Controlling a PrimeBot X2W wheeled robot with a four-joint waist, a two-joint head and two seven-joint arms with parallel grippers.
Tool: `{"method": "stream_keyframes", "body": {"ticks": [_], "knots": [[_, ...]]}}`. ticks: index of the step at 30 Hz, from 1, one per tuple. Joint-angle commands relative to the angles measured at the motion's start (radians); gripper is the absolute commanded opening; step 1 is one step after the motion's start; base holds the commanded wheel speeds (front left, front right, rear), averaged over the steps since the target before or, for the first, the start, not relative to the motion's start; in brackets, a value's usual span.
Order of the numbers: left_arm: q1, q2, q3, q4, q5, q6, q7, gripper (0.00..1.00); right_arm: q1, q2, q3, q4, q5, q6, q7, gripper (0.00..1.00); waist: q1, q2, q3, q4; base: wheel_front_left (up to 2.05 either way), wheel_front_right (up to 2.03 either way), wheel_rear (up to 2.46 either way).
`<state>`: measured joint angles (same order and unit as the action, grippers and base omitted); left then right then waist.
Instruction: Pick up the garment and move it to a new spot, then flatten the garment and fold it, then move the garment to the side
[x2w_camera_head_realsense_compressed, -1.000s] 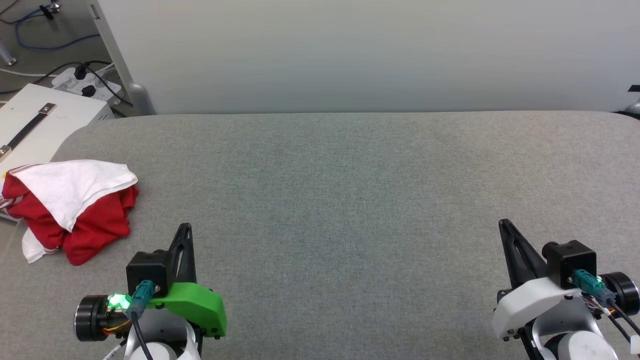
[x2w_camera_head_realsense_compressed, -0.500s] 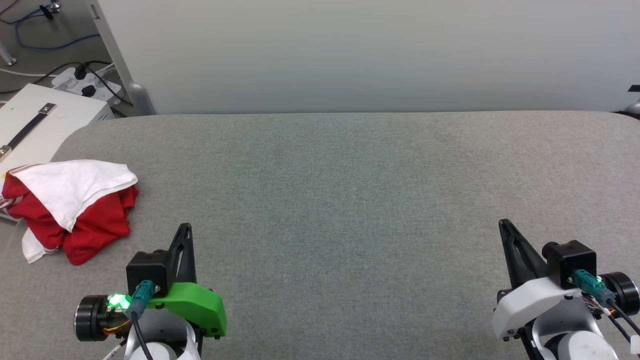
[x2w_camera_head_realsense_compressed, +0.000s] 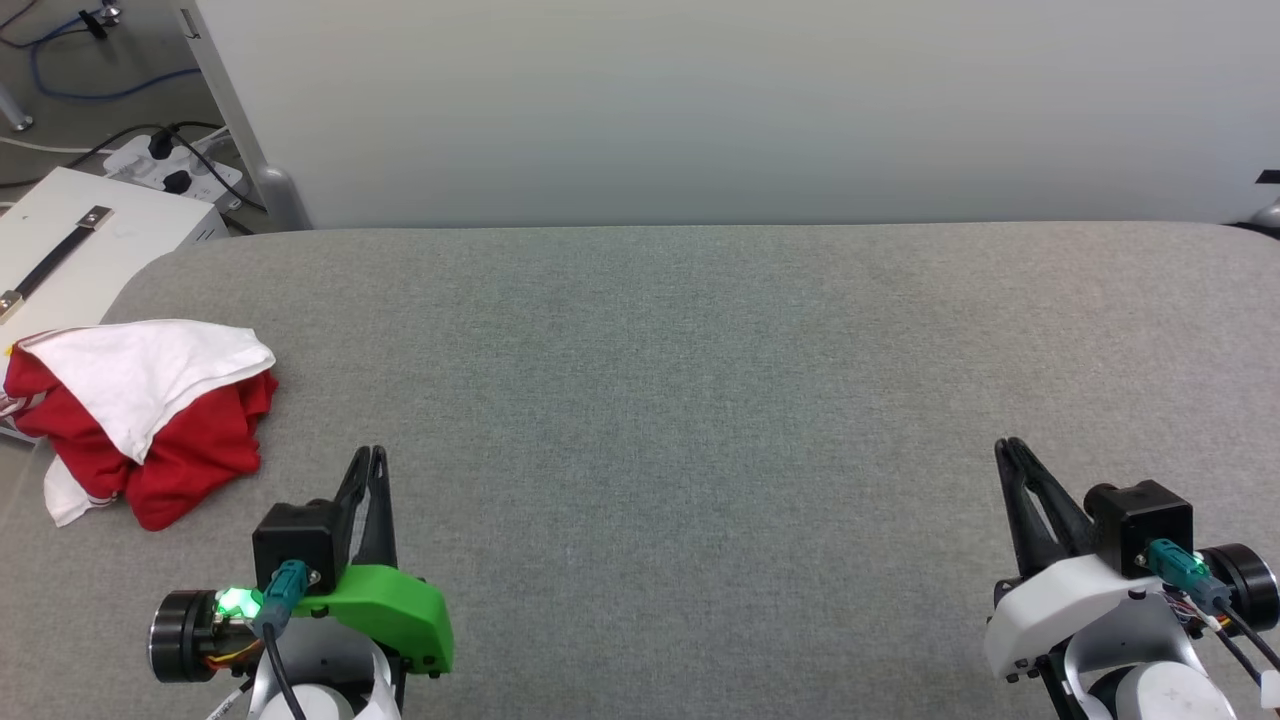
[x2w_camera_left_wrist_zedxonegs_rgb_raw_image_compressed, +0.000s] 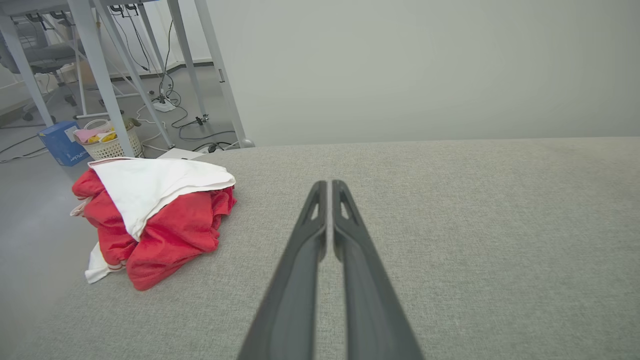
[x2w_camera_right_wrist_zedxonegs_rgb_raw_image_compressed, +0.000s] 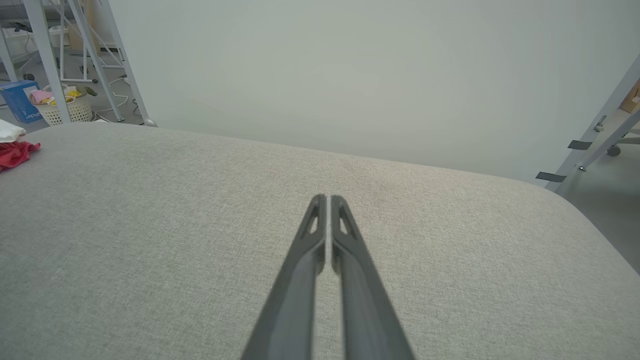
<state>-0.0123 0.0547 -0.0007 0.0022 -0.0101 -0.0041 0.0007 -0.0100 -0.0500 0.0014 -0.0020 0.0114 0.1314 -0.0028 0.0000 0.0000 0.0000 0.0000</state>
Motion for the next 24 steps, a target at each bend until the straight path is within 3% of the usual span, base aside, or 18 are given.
{"method": "stream_keyframes", "body": {"ticks": [1,24], "knots": [[0.000,0.000,0.000,0.000,0.000,0.000,0.000,1.00,0.000,0.000,0.000,0.000,0.000,0.000,0.000,1.00,0.0000,0.0000,0.000,0.000,0.00,0.00,0.00],[-0.001,-0.001,-0.014,0.036,-0.030,0.009,-0.044,1.00,-0.005,0.000,-0.023,0.014,0.028,0.000,-0.044,1.00,0.0000,0.0000,0.003,0.001,0.00,0.00,0.00]]}}
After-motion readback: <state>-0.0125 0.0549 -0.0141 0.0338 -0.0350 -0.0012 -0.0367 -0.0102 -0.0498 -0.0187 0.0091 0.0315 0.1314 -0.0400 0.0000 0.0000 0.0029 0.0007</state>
